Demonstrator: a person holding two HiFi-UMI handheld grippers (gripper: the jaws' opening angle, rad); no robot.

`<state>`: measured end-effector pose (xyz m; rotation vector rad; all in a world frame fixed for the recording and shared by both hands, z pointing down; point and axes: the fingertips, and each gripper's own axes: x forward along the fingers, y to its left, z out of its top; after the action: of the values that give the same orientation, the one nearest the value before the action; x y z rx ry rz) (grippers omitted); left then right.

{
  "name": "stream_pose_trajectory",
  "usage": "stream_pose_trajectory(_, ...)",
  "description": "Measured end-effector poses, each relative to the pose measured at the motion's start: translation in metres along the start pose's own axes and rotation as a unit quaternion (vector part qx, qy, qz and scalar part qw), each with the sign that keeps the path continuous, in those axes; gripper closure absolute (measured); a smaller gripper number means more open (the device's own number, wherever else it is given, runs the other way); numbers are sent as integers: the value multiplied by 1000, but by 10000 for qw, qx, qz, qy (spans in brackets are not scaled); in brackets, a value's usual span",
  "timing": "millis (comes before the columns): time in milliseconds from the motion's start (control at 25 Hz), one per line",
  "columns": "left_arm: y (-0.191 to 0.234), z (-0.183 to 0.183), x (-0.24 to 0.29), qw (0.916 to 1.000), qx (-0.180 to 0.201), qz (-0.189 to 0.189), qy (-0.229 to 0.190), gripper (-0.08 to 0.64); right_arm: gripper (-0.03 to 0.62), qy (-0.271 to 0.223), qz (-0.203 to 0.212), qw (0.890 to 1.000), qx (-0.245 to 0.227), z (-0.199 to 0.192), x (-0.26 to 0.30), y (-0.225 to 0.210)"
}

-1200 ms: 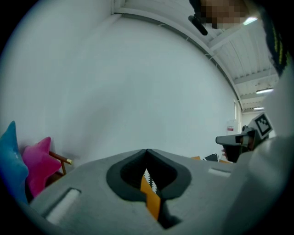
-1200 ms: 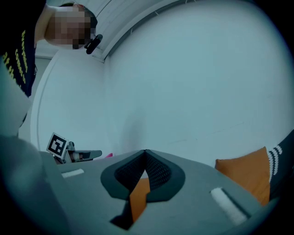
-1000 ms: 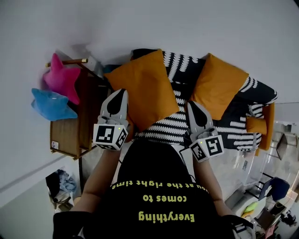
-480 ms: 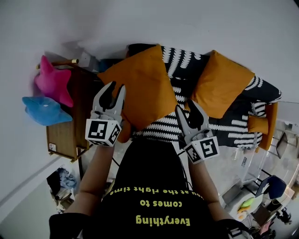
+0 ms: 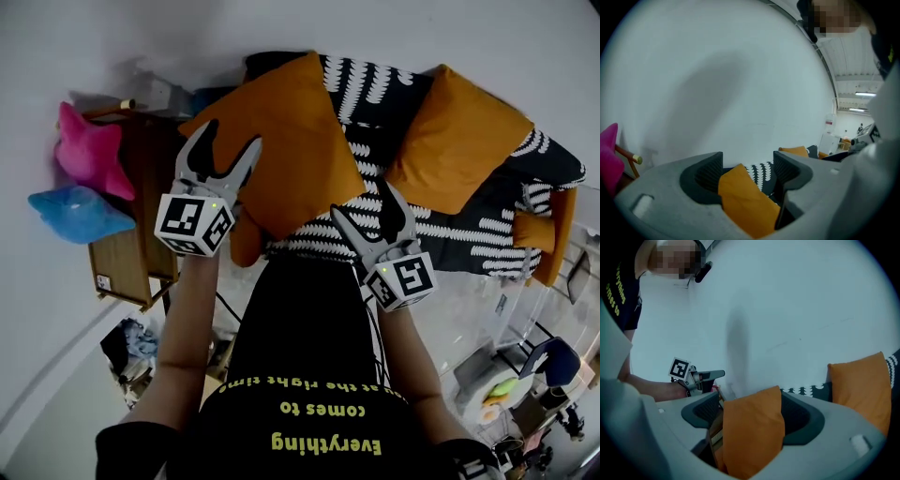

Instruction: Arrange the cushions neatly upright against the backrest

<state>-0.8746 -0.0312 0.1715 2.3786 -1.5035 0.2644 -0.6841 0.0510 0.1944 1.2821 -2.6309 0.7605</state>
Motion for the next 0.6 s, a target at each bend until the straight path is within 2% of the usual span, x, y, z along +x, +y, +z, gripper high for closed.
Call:
stream_pose_trajectory(280,13,-23,36,9992,275,-197,193,106,135,406,-327,9969,591,-77,6,-35)
stream_pose_trajectory(400,22,-36,57,9980,488,-230,329,91,106,651,-508,9935,783,-117,11,-52)
stream_pose_trajectory(520,28,-46,76,9980,381,-340,365,74,69,947,-590,9901,853,-158,20,-62)
stream_pose_trajectory(600,29,-55,85,9969,483,-418,453,63,53,1112,-627,9869,981,-187,24,-66)
